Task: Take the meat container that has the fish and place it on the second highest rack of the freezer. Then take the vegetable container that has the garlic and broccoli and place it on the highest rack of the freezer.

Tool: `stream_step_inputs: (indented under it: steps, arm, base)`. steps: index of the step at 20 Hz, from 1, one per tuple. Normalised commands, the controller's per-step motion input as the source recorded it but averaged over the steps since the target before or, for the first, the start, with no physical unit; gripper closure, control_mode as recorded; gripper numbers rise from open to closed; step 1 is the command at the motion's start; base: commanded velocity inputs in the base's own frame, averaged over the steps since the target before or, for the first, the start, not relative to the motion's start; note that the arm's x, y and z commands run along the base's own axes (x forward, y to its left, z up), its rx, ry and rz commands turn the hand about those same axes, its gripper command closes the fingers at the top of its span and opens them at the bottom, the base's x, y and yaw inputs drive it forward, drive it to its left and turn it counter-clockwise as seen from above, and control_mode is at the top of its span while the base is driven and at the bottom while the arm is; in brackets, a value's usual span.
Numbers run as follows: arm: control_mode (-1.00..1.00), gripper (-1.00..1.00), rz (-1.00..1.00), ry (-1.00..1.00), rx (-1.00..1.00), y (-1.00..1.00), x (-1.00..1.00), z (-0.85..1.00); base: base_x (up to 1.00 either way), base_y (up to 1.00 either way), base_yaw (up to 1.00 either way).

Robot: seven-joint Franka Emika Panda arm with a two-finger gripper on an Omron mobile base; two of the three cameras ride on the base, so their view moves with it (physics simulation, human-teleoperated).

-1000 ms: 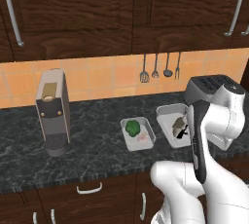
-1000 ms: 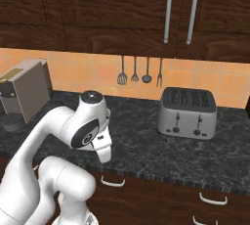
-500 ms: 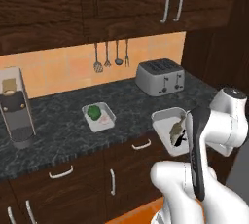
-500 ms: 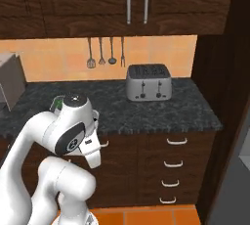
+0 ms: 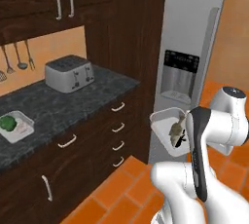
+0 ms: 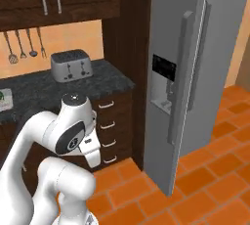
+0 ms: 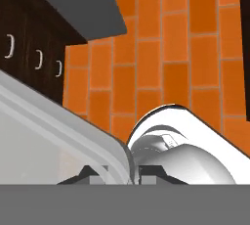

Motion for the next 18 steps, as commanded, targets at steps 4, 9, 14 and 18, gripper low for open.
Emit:
stream_step_inputs:
  steps: [4,9,14,18]
  arm:
    - [1.00,1.00,0.00,0.00,0.00,0.00,0.00,0.00]
    - [1.00,1.00,0.00,0.00,0.00,0.00,0.00,0.00]
    - [1.00,1.00,0.00,0.00,0.00,0.00,0.00,0.00]
    - [1.00,1.00,0.00,0.00,0.00,0.00,0.00,0.00]
  base:
    - [0.37,-1.00,-0.56]
    - [0.86,-1.00,-0.36]
    - [0.89,-1.00,-0.19]
    - [0.55,-1.00,-0.29]
